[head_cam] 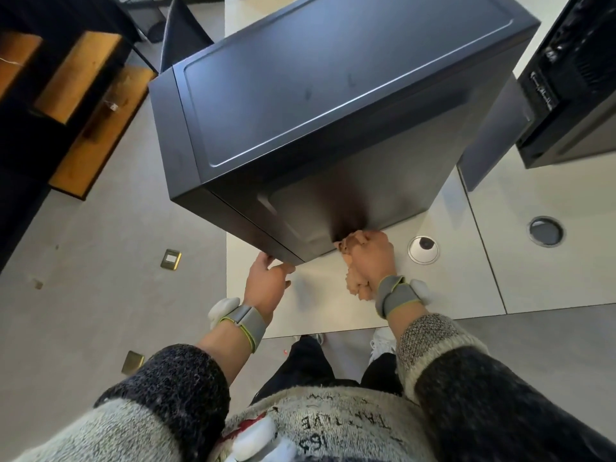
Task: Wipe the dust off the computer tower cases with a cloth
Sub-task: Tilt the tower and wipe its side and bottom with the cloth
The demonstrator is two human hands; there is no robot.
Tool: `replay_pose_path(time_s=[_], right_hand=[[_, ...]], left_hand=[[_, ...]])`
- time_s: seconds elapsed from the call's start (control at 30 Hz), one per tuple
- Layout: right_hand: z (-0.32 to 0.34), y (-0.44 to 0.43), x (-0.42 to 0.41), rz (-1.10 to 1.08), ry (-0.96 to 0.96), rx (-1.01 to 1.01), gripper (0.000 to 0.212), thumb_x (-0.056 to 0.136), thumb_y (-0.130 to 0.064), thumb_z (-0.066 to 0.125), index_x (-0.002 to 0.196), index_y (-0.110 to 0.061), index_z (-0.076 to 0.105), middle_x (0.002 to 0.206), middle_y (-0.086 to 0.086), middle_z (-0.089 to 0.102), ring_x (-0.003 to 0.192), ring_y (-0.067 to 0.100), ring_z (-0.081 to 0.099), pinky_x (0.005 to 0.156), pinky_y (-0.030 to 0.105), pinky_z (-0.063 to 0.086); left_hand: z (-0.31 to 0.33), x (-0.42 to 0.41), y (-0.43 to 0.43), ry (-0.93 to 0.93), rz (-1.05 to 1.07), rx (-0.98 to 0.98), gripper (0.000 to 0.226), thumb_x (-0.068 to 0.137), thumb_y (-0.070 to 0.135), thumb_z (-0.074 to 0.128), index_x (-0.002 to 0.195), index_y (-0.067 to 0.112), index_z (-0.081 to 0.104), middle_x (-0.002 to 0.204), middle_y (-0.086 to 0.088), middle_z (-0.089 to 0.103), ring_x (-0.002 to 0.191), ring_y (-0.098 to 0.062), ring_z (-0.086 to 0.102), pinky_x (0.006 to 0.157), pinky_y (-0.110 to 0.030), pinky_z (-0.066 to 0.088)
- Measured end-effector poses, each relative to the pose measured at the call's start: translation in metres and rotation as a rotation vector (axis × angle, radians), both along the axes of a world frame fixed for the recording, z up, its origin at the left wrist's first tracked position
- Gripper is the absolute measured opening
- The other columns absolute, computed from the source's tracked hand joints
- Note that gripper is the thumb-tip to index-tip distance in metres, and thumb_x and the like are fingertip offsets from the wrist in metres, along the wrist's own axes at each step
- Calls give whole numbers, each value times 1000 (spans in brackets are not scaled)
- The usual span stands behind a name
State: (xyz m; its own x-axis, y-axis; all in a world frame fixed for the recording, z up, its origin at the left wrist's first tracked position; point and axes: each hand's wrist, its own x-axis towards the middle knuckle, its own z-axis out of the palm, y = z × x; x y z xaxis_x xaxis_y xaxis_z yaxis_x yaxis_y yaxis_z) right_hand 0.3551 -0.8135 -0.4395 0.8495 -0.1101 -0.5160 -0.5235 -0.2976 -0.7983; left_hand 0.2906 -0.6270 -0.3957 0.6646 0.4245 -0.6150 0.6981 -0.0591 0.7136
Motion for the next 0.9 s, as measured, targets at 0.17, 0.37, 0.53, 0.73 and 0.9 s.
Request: replay_pose_path(time_s=[0.17, 0.37, 0.53, 0.73, 0.9], right_hand=[[16, 1, -6, -61, -117, 88, 13, 94, -23, 67, 84, -15, 71, 73, 1, 68, 74, 24, 64, 68, 31, 51], [6, 15, -10, 64, 9, 57, 18, 99, -16, 61, 93, -5, 74, 86, 13, 73, 87, 34, 69, 70, 31, 48], [10, 20, -14, 0, 24, 201, 17, 86, -33, 65, 84, -18, 73, 80, 6, 74, 84, 31, 72, 76, 37, 59], [5, 28, -17, 112, 82, 119, 11, 95, -17, 66, 93, -14, 76, 79, 0, 74, 77, 25, 70, 63, 22, 50], [7, 35, -20, 74, 123, 282, 18, 84, -30, 76, 75, -15, 72, 67, 2, 71, 63, 28, 67, 71, 47, 64]], left_hand=[[3, 0, 1, -5, -3, -16, 46, 93, 4, 59, 137, 20, 60, 137, 9, 64, 117, -18, 63, 99, -42, 56], [8, -3, 0, -11, 10, -32, 42, 96, 2, 57, 134, 16, 62, 135, 5, 66, 112, -13, 63, 101, -44, 55], [12, -6, 4, -54, 39, 8, 43, 95, 0, 56, 135, 14, 64, 130, 8, 69, 113, -13, 63, 104, -45, 55], [11, -13, 3, -56, 90, 1, 51, 97, 1, 58, 146, 13, 57, 138, 2, 64, 124, -21, 61, 105, -46, 55], [21, -19, 10, -102, 135, -18, 45, 98, 1, 59, 142, 12, 61, 134, 1, 65, 120, -19, 64, 101, -43, 58]])
